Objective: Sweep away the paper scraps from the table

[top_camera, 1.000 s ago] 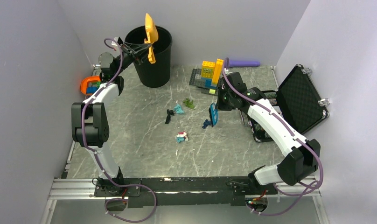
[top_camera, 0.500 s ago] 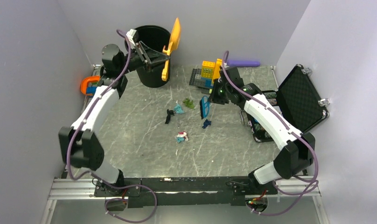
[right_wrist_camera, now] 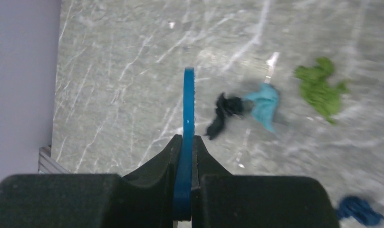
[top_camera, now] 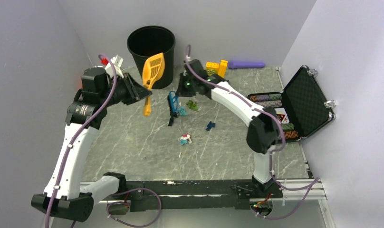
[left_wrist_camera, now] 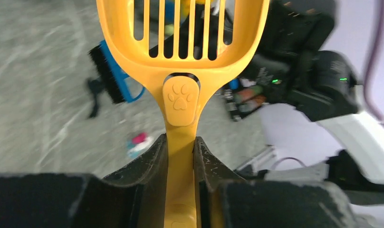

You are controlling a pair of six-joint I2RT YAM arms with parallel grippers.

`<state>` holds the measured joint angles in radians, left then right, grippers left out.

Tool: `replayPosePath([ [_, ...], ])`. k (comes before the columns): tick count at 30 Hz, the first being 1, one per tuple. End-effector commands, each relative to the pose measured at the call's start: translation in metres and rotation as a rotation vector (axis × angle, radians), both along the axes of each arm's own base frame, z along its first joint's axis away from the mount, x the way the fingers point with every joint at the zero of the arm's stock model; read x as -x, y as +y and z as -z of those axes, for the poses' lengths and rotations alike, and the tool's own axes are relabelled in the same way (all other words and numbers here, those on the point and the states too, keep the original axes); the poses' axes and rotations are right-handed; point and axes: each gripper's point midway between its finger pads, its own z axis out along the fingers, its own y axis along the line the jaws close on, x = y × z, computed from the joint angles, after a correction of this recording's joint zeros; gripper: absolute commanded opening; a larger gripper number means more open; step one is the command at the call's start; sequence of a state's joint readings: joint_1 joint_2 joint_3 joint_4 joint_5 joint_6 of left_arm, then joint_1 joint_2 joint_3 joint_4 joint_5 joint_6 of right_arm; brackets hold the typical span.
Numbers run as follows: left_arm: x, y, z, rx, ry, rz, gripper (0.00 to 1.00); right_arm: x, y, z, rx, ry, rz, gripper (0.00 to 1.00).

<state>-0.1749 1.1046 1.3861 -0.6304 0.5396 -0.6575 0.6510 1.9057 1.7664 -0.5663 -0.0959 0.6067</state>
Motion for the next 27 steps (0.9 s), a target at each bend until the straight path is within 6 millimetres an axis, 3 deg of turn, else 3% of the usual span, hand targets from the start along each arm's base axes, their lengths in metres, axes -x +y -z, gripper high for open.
replayPosePath([
  [1, 0.02, 0.06, 0.065, -0.3, 0.134, -0.21, 0.0, -0.005, 0.054, -0.002, -0.071, -0.021, -0.051, 0.0],
  [4, 0.029, 0.074, 0.077, -0.357, 0.159, -0.254, 0.0, -0.017, 0.067, 0.021, -0.084, 0.0, -0.012, 0.0],
  [7, 0.035, 0.078, 0.086, -0.38, 0.175, -0.266, 0.0, -0.033, 0.053, 0.053, -0.023, 0.035, 0.105, 0.0],
  [10, 0.036, 0.077, 0.092, -0.379, 0.192, -0.257, 0.0, -0.04, 0.009, 0.089, 0.095, 0.125, 0.296, 0.0],
  [13, 0.034, 0.075, 0.093, -0.368, 0.199, -0.251, 0.0, -0.031, -0.042, 0.107, 0.162, 0.206, 0.432, 0.0],
  [16, 0.031, 0.072, 0.094, -0.36, 0.202, -0.243, 0.0, -0.016, -0.088, 0.104, 0.207, 0.223, 0.523, 0.0],
  [19, 0.027, 0.068, 0.095, -0.351, 0.199, -0.223, 0.0, 0.003, -0.118, 0.086, 0.21, 0.205, 0.572, 0.0],
  [22, 0.023, 0.061, 0.098, -0.332, 0.204, -0.192, 0.0, 0.011, -0.13, 0.062, 0.161, 0.148, 0.58, 0.0],
  [27, 0.021, 0.055, 0.103, -0.315, 0.223, -0.176, 0.0, -0.013, -0.13, 0.017, 0.002, 0.034, 0.592, 0.0],
])
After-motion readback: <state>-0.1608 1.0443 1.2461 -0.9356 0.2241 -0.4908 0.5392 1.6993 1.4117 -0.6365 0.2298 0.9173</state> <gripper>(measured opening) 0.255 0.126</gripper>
